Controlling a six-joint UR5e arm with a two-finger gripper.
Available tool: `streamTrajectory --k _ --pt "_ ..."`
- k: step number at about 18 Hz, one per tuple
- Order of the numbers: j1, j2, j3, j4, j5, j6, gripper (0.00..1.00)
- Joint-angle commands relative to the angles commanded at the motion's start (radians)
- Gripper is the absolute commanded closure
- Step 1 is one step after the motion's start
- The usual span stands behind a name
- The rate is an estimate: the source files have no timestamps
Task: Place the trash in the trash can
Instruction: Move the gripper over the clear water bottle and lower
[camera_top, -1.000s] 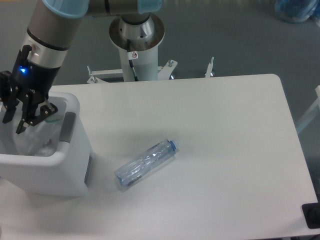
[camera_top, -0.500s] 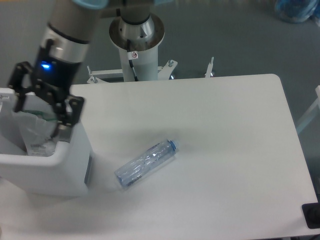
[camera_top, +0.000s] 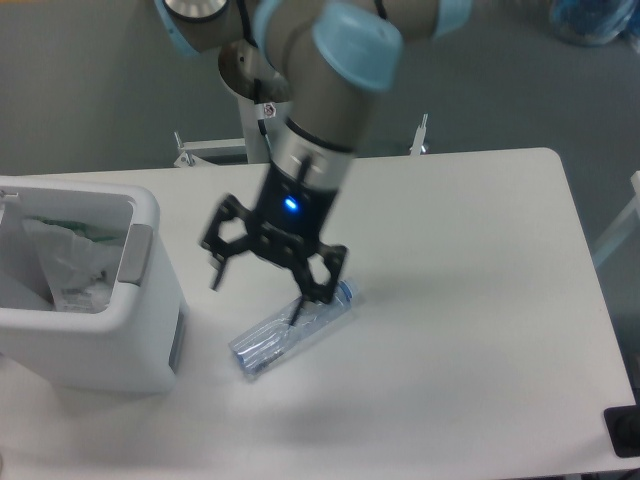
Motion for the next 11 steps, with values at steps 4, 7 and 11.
streamTrajectory --k 4,7,11 --pt "0.0 -0.026 -0.073 -0.002 0.052 0.112 0.0" --pt "-0.009 -0.022 -0.149 -0.002 0.18 0.189 0.0" --pt "-0.035 -0.042 -0.187 0.0 0.198 0.187 0.0"
